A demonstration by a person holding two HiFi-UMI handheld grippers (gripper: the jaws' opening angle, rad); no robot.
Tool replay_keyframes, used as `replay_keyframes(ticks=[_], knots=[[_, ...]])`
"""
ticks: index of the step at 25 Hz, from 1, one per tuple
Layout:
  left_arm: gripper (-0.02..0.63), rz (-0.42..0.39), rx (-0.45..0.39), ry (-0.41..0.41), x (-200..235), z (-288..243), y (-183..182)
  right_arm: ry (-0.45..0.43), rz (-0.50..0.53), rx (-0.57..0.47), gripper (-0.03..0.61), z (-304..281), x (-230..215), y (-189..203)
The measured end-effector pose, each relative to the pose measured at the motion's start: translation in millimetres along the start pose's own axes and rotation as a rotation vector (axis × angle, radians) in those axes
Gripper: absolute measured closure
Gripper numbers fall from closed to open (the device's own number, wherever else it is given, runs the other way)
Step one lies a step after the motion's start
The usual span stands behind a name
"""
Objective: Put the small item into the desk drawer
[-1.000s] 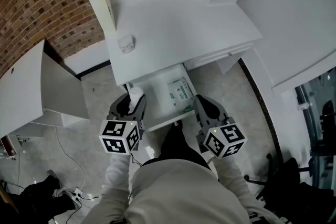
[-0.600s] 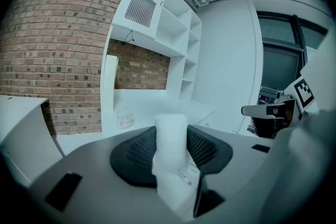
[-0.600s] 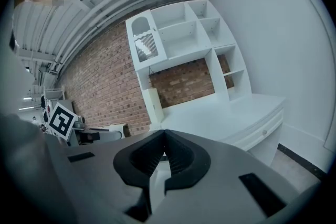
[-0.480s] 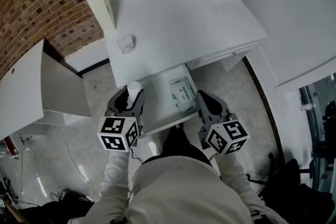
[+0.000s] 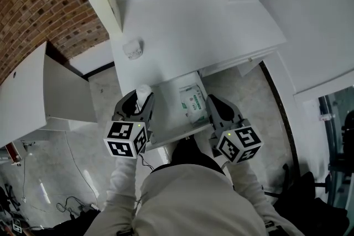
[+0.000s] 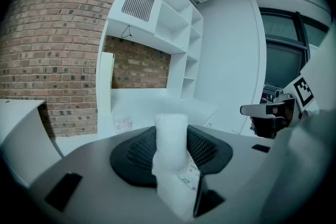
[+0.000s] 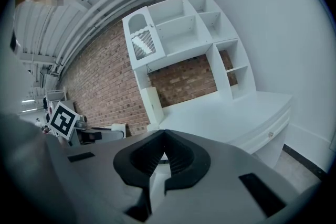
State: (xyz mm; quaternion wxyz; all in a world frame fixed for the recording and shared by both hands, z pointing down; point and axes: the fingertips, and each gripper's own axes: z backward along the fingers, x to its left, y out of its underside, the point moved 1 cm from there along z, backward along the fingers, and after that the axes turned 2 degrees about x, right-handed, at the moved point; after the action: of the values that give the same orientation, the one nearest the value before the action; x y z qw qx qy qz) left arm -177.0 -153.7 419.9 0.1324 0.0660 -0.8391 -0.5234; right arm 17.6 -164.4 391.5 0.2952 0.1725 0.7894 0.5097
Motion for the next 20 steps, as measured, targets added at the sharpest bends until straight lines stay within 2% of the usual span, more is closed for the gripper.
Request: replay_keyframes(ticks=[9, 20], knots=[[0.428, -0.023, 0.084, 0.025, -9, -37, 17, 0.015, -0.025, 0.026, 0.551, -9, -26, 0], [0.429, -0.049, 0.276, 0.096, -28, -92, 74, 0.019, -0.065, 0.055, 0.551, -18, -52, 3]])
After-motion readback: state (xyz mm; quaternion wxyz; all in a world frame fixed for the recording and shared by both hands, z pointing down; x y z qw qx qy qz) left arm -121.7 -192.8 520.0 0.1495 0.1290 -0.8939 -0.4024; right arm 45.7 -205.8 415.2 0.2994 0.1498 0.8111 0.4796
